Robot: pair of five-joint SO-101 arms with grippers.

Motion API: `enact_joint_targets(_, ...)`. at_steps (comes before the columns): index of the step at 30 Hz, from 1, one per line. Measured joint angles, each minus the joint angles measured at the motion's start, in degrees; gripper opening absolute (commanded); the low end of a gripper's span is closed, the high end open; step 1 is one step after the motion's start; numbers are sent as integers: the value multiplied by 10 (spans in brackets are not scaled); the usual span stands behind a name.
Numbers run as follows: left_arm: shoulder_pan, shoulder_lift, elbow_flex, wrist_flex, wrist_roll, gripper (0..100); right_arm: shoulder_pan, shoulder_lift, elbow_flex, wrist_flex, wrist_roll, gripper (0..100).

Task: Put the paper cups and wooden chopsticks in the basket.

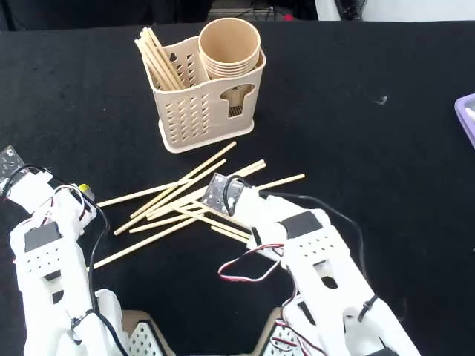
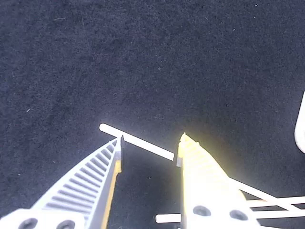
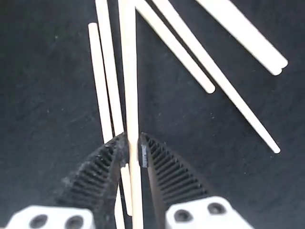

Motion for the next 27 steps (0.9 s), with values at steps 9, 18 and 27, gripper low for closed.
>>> enact_joint_targets(9,0,0,0,0,0,198,1,-113,-42,28,-63,11)
enact_joint_targets(18,0,0,0,0,0,198,0,-350,-146,97,-127,11)
enact_joint_targets(27,2,0,0,0,0,198,-41,-370,-230,62,-196,11)
